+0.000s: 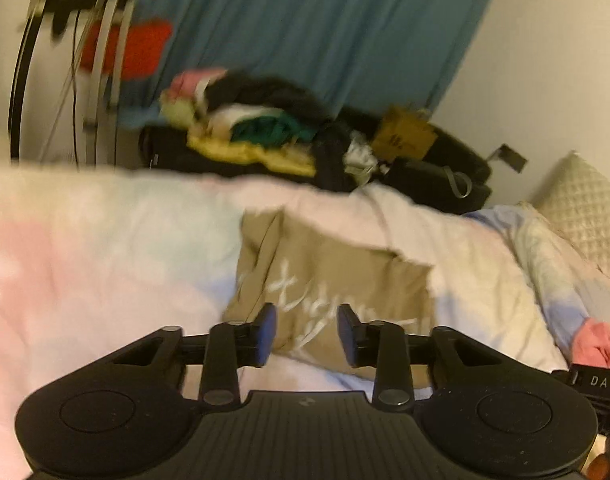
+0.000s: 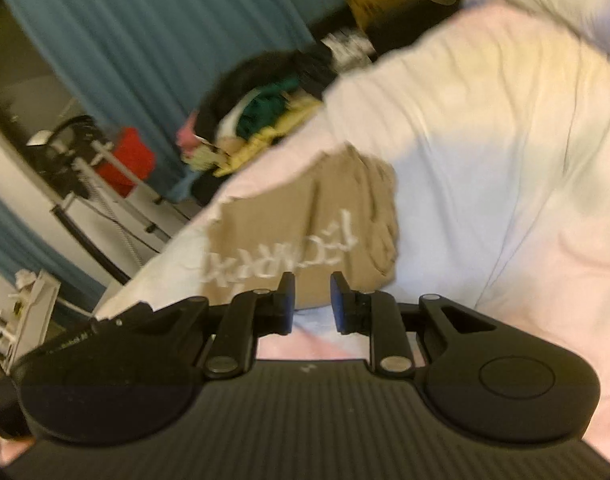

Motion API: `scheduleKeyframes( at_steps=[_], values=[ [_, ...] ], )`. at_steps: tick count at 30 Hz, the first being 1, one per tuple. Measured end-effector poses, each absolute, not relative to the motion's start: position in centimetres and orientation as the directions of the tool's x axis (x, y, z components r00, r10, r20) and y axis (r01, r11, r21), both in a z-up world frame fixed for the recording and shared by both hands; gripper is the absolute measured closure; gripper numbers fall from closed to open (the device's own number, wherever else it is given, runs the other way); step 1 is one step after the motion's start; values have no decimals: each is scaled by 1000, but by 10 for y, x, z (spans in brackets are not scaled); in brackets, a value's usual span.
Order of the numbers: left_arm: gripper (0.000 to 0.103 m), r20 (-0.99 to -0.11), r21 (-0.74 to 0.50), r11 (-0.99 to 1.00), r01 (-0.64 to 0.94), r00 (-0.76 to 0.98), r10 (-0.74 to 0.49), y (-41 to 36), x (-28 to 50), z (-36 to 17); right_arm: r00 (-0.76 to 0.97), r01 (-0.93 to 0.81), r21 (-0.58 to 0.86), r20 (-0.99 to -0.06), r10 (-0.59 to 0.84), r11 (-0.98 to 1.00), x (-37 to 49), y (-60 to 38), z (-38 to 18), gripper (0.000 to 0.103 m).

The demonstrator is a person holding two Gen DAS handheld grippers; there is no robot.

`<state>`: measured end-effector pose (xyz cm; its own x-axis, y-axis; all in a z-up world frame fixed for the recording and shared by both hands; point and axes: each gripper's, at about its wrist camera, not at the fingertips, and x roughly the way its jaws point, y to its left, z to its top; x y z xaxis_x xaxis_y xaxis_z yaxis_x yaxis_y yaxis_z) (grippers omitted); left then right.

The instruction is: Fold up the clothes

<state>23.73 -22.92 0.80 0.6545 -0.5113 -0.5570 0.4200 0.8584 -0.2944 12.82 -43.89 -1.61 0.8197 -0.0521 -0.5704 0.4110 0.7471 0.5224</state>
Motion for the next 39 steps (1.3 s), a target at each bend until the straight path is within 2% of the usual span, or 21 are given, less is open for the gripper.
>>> scheduleKeyframes(
  at_steps=[1, 3, 6, 7, 8, 10, 11, 12, 17, 23, 29, 39],
  values=[
    [49, -548, -283, 858, 428, 662, -511, -227, 226, 22, 831, 395, 508, -554, -60, 765, 118, -432, -2, 80],
    [31, -531, -258, 858, 443, 677, -510, -224, 203, 50, 852, 355, 472, -518, -73, 807, 99, -416, 24, 80],
    [13, -497, -201, 850, 487, 697, -517, -214, 163, 79, 874, 313, 407, -477, -93, 858, 72, -393, 55, 78],
    [10, -485, -181, 847, 500, 704, -520, -211, 150, 88, 879, 304, 389, -467, -98, 870, 64, -387, 63, 71],
    [2, -473, -161, 843, 514, 710, -523, -208, 137, 98, 884, 293, 370, -457, -102, 882, 55, -380, 71, 63],
    [0, -450, -113, 841, 529, 728, -518, -198, 111, 109, 897, 275, 339, -427, -113, 900, 37, -366, 83, 19],
    [0, -435, -87, 842, 532, 741, -512, -192, 97, 113, 904, 266, 325, -410, -119, 907, 28, -360, 88, 12],
    [0, -424, -68, 843, 533, 750, -508, -187, 86, 115, 910, 259, 315, -396, -122, 913, 21, -354, 91, 14],
    [0, -356, -38, 839, 543, 777, -519, -151, 32, 110, 932, 210, 284, -349, -103, 936, -11, -327, 93, 14],
    [0, -329, -29, 857, 515, 804, -495, -128, 1, 87, 945, 187, 258, -310, -102, 948, -26, -301, 75, 14],
    [0, -286, -59, 868, 493, 825, -488, -112, -8, 72, 956, 196, 230, -263, -133, 953, -31, -284, 54, 14],
    [0, -265, -83, 875, 478, 836, -481, -93, 2, 41, 946, 235, 161, -266, -187, 959, -11, -270, 10, 14]
  ],
)
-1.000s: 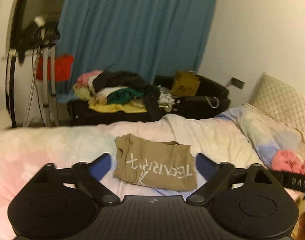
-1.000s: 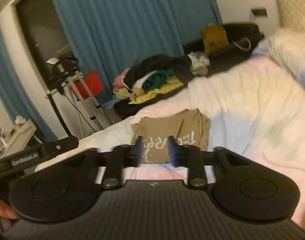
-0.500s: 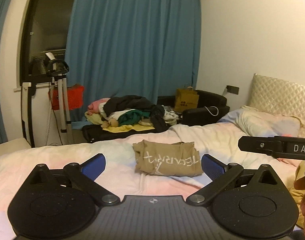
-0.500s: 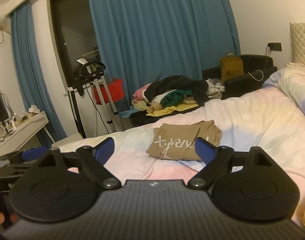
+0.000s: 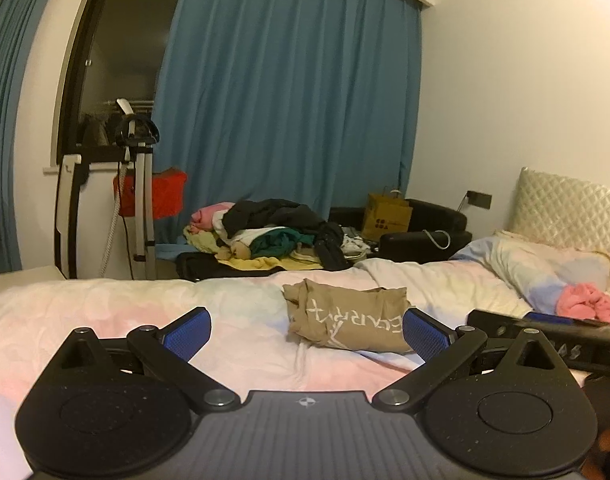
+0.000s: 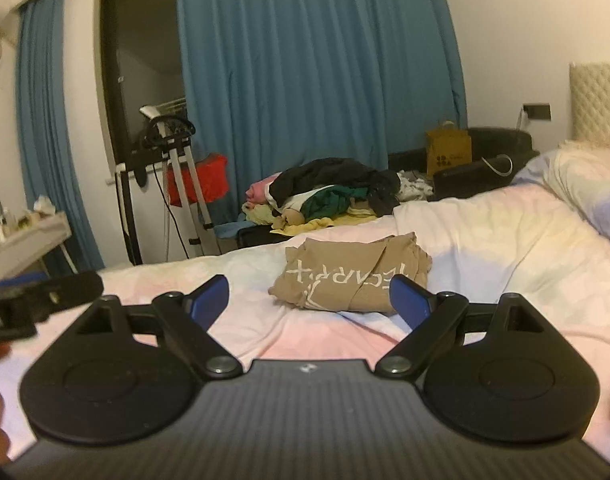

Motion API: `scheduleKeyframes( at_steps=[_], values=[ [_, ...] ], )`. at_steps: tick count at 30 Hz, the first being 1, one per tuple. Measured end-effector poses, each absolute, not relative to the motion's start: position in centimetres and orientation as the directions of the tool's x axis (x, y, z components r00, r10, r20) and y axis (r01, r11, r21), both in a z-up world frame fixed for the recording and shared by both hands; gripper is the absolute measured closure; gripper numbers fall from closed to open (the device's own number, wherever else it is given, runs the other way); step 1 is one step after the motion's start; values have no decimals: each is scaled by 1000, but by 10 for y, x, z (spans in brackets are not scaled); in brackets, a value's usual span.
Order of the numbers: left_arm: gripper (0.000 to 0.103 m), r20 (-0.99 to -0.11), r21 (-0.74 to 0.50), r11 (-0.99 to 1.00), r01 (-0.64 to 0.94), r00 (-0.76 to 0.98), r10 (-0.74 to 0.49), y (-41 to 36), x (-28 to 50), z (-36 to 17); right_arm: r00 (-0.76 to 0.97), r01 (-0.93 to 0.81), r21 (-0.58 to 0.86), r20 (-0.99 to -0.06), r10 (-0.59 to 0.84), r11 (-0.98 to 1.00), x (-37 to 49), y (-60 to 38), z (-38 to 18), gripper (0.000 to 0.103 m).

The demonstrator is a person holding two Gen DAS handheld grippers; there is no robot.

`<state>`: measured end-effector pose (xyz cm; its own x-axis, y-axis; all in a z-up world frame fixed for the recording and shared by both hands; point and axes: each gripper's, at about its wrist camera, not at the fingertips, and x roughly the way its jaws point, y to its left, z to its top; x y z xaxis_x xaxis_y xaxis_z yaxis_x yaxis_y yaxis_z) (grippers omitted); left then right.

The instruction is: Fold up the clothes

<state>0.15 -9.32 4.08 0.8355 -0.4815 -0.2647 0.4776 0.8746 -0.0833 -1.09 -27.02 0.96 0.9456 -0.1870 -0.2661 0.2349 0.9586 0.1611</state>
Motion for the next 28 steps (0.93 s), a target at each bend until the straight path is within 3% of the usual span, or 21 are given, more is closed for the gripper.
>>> scheduleKeyframes(
  at_steps=[9, 28],
  values=[
    [0, -234, -110, 881, 459, 850, -472, -85, 8, 22, 939, 254, 169, -280, -201, 952, -5, -272, -8, 14],
    [0, -258, -97, 892, 441, 855, -450, -90, 12, 8, 925, 275, 137, -309, -223, 952, -1, -269, -19, 14]
  ],
)
